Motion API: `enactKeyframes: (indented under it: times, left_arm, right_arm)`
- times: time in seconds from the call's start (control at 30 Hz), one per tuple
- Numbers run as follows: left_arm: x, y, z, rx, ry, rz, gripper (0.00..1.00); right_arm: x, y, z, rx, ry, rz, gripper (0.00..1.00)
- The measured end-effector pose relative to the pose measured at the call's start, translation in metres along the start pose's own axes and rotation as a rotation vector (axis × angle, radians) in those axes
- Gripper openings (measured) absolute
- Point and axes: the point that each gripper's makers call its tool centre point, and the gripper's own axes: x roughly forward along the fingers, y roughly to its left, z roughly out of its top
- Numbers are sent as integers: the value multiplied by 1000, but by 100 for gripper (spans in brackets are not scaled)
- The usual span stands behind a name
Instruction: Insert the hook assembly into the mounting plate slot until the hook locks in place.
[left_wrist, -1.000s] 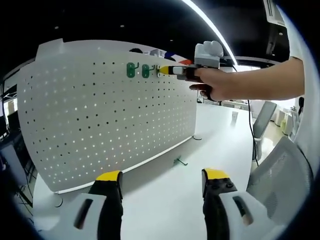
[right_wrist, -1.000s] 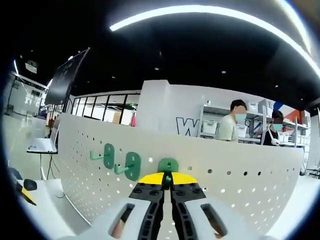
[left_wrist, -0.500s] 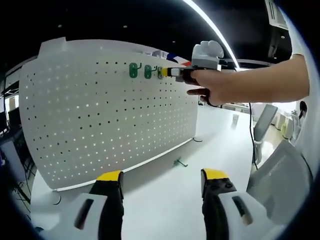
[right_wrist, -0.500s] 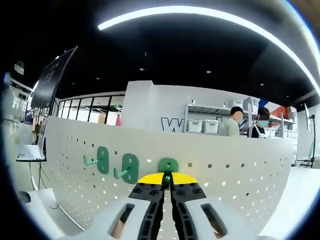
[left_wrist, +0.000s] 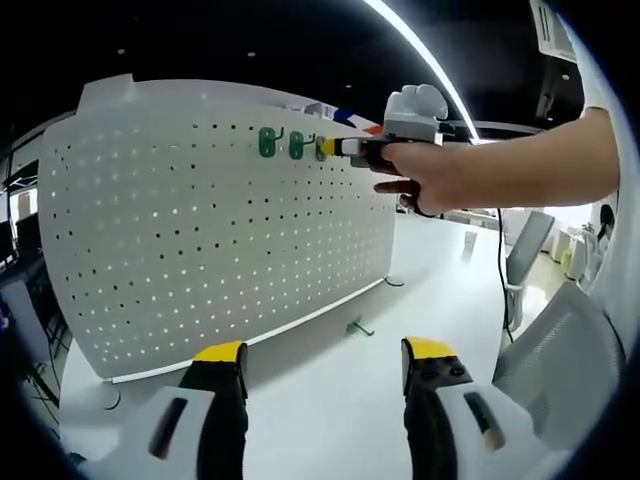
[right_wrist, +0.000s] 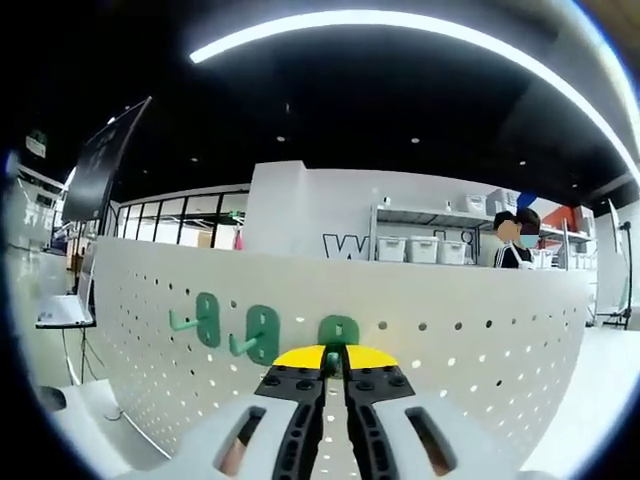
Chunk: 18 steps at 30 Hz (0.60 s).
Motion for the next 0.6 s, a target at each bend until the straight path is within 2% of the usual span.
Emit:
enactKeyframes:
  times: [0.1, 0.23, 0.27, 0.3, 0.37, 0.43, 0.5, 0.6]
  left_arm:
    - [0, 2, -2, -5, 1, 5, 64]
    - [1, 1, -1, -7, 1, 3, 65]
    - [1, 1, -1, -6, 2, 1, 65]
    - [2, 1, -1, -3, 2, 1, 65]
    - [2, 0, -1, -1, 3, -2, 64]
    - [3, 0, -1, -1, 3, -3, 64]
    - [4, 0, -2, -1, 6, -7, 65]
    - [4, -1, -1, 2, 4, -9, 65]
  right_arm:
    - [-1, 2, -4, -20, 30, 15, 8]
    - [-5, 9, -5, -41, 24, 60, 22]
    - [-7, 10, -11, -72, 62, 68, 24]
    - [-8, 9, -11, -108, 63, 69, 25]
    - [-10, 14, -10, -94, 42, 96, 29]
    - [-12, 16, -12, -107, 48, 109, 34]
    - [-13, 19, -15, -43, 58, 128, 38]
    - [-14, 22, -11, -30, 24, 149, 44]
